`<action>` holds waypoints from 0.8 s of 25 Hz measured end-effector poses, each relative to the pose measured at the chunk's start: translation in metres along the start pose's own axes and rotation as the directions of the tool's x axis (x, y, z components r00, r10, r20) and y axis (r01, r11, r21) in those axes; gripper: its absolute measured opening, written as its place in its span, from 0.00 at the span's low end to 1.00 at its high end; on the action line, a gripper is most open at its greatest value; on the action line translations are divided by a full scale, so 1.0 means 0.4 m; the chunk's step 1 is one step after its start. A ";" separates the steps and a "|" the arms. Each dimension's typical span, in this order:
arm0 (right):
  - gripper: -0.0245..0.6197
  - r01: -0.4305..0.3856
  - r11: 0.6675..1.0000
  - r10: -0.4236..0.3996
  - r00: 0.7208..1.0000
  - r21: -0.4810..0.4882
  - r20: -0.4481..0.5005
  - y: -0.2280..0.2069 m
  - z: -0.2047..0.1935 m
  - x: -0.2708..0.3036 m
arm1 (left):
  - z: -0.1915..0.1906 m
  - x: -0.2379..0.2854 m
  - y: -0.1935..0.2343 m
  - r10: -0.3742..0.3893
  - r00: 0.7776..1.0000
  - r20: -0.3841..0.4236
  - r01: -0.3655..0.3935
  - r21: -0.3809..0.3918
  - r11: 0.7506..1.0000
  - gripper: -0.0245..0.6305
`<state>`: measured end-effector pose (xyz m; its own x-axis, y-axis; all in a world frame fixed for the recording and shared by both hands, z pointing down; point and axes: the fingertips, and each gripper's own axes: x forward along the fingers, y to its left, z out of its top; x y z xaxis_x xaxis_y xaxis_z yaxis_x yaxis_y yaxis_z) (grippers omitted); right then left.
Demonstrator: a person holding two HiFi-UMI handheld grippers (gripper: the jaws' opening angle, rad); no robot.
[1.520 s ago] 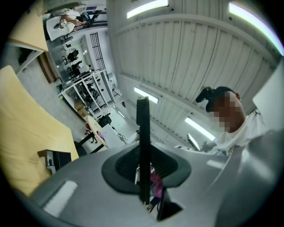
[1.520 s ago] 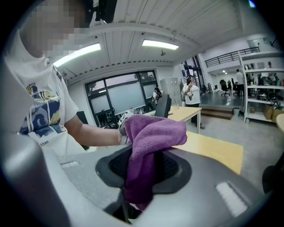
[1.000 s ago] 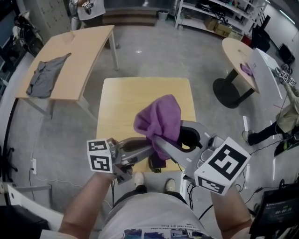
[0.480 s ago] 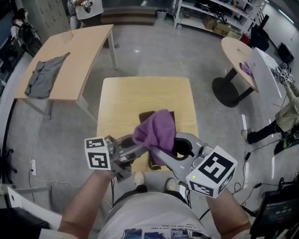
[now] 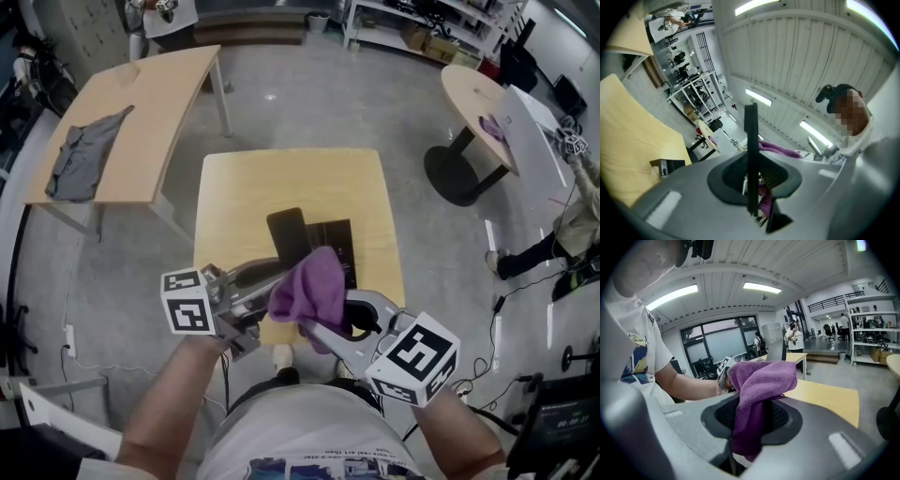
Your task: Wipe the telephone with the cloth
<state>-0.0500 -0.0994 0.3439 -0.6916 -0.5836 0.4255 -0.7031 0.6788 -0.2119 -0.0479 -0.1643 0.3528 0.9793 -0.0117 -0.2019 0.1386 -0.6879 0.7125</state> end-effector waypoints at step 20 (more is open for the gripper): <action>0.21 0.032 0.997 -0.026 0.996 0.064 -0.090 0.025 -0.167 -0.018 | 0.043 0.001 0.003 -0.020 1.000 0.005 0.020 -0.002 1.000 0.16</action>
<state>-0.0412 -0.0585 0.3974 -0.6552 -0.5588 0.5083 -0.7341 0.6298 -0.2539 -0.0497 -0.1776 0.3421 0.9756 -0.0019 -0.2194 0.1582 -0.6868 0.7094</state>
